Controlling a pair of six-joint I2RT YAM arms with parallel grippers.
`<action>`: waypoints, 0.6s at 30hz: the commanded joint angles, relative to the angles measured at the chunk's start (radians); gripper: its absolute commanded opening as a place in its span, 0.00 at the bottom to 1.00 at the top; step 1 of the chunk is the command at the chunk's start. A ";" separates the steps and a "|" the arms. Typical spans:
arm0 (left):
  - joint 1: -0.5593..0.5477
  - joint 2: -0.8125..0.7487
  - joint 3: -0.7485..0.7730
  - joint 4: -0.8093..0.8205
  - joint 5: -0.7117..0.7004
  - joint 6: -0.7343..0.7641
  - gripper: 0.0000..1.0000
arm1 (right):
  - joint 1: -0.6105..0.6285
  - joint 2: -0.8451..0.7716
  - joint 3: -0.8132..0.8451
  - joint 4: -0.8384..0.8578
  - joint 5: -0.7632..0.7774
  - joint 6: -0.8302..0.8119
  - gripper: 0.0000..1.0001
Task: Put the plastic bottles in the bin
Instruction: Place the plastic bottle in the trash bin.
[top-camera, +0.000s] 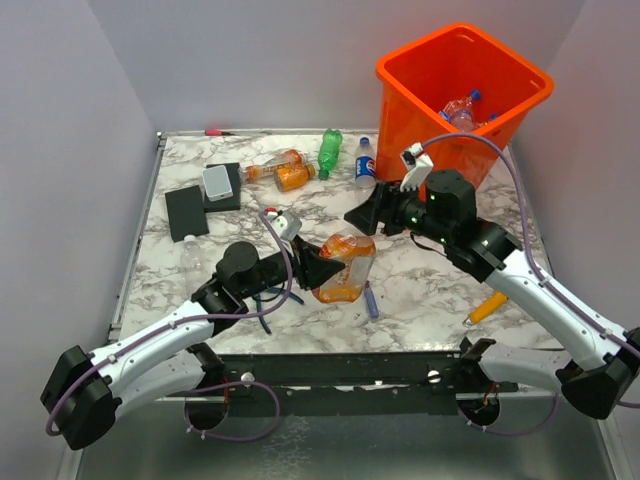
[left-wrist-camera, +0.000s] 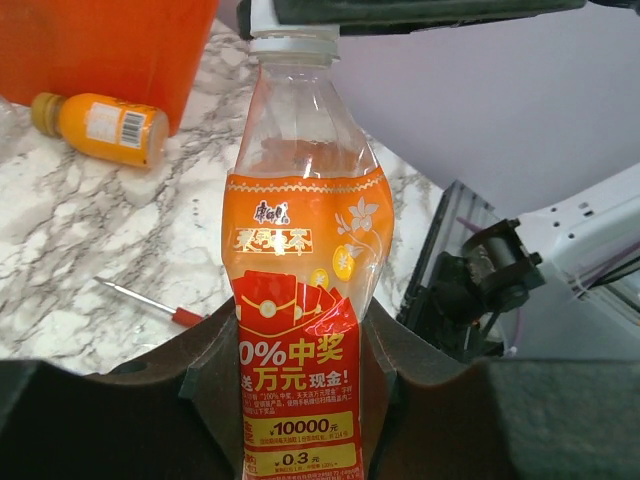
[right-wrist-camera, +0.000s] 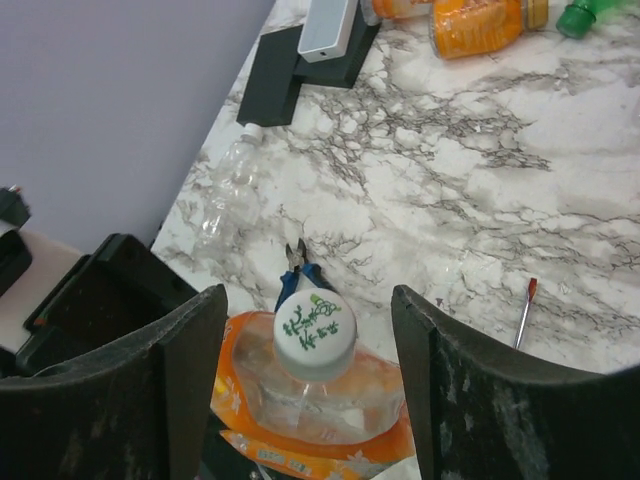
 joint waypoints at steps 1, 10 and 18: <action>0.000 -0.038 -0.090 0.252 0.093 -0.127 0.16 | 0.006 -0.096 -0.060 0.084 -0.074 -0.044 0.72; 0.003 0.017 -0.158 0.605 0.204 -0.366 0.07 | -0.014 -0.191 -0.099 0.123 -0.194 -0.086 0.71; 0.003 0.028 -0.150 0.633 0.221 -0.392 0.05 | -0.036 -0.196 -0.139 0.165 -0.298 -0.038 0.65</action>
